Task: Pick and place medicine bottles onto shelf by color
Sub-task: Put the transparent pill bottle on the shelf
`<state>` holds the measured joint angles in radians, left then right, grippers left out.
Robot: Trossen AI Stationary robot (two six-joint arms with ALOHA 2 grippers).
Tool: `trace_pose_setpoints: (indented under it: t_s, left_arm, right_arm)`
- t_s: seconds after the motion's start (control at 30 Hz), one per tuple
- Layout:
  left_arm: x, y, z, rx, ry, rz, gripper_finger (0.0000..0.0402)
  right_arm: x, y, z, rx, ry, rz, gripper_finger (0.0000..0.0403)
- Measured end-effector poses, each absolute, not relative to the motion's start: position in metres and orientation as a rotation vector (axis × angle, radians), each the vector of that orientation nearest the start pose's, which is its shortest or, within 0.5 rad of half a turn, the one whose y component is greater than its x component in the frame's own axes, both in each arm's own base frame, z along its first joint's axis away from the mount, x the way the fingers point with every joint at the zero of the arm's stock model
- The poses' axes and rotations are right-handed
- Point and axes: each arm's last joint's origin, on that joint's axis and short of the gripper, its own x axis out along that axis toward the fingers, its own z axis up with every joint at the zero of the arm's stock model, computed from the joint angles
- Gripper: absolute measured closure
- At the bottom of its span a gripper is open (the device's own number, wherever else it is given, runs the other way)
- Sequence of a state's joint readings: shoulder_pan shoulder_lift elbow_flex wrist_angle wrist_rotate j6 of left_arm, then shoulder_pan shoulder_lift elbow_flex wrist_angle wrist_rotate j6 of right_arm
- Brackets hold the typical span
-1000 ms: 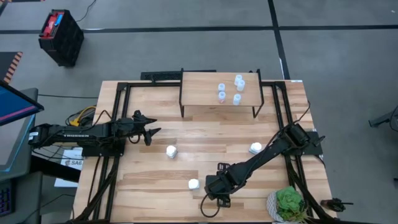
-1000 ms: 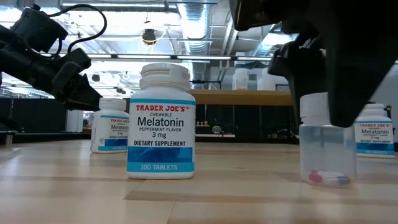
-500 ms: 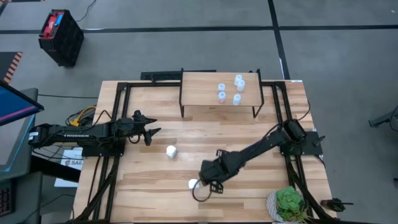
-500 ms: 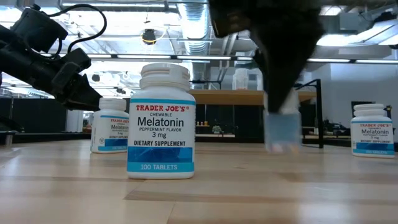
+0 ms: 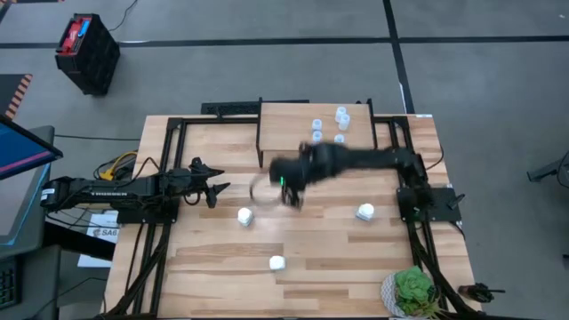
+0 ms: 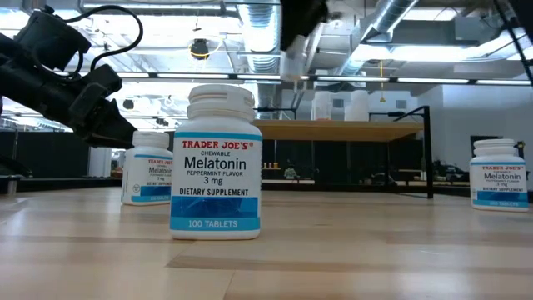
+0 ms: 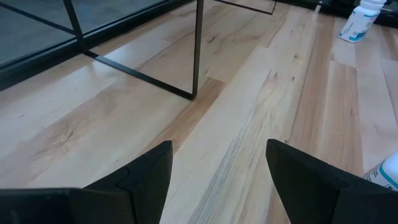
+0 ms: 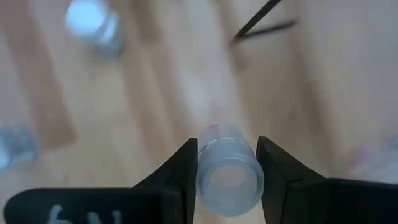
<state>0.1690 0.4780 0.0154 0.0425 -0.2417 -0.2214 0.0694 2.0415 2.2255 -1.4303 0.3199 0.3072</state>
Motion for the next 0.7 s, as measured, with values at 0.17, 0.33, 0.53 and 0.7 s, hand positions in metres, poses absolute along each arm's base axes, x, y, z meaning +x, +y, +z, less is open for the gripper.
trace_pose_setpoints:
  t_s: [0.17, 0.33, 0.53, 0.7]
  left_arm:
    - [0.116, 0.027, 0.13, -0.199, 0.376, 0.45, 0.0155]
    - [0.116, 0.027, 0.13, -0.199, 0.375, 0.451, 0.0155]
    - [0.116, 0.027, 0.13, -0.199, 0.375, 0.452, 0.0155]
    - [0.116, 0.027, 0.13, -0.199, 0.375, 0.451, 0.0155]
  right_arm:
    - [0.392, -0.055, 0.386, 0.067, 1.071, -0.502, 0.028]
    - [0.375, -0.13, 0.386, 0.162, 1.064, -0.666, 0.028]
    - [0.366, -0.193, 0.375, 0.226, 1.033, -0.722, 0.028]
    - [0.354, -0.213, 0.379, 0.293, 0.992, -0.722, 0.028]
